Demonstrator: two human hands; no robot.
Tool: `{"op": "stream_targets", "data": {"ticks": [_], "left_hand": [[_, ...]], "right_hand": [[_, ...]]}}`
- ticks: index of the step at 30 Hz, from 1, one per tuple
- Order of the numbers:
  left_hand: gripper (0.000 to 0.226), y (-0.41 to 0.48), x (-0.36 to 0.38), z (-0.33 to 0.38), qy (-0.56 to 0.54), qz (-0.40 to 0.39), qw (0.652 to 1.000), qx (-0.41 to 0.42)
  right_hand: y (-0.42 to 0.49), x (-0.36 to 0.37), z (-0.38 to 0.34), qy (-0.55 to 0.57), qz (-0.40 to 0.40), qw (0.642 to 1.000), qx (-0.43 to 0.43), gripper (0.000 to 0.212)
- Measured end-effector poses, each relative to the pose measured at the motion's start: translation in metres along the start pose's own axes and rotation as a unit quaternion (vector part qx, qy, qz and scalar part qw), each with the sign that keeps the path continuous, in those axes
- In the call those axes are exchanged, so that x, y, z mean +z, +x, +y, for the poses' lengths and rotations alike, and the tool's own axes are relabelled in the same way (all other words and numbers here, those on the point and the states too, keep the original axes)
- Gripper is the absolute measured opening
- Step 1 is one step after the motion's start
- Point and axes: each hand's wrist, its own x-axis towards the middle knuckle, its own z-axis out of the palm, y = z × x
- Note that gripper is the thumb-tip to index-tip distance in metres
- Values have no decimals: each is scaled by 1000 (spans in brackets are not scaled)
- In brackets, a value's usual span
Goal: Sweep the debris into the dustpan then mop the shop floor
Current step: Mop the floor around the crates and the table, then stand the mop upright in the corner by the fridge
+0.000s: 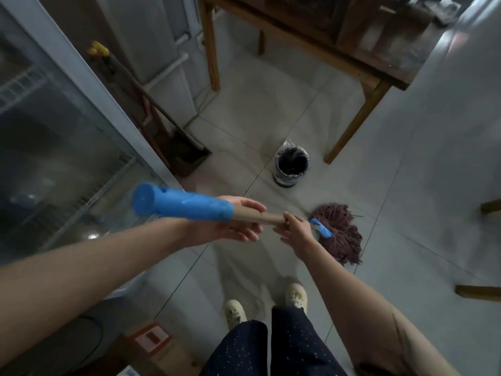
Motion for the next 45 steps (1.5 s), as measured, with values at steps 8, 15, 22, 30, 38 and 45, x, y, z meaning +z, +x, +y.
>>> {"op": "stream_targets", "data": {"ticks": [8,15,22,30,38,45], "left_hand": [[38,29,35,31,24,125,966,226],[29,85,86,88,-11,264,907,328],[19,133,127,128,77,376,853,353],[22,164,164,153,80,395,831,384],[18,180,191,163,46,375,826,419],[17,172,192,162,27,389,808,441]], "right_hand": [[42,-35,-58,-48,-54,997,-3,40],[73,-80,-116,-157,-94,980,-74,39],[106,-130,-158,-299,-119,931,-173,29],[122,-156,-188,-356,-130,898,-223,29],[135,-177,-195,-407,-136,871,-241,25],[121,-170,-202,-471,-110,834,-266,19]]}}
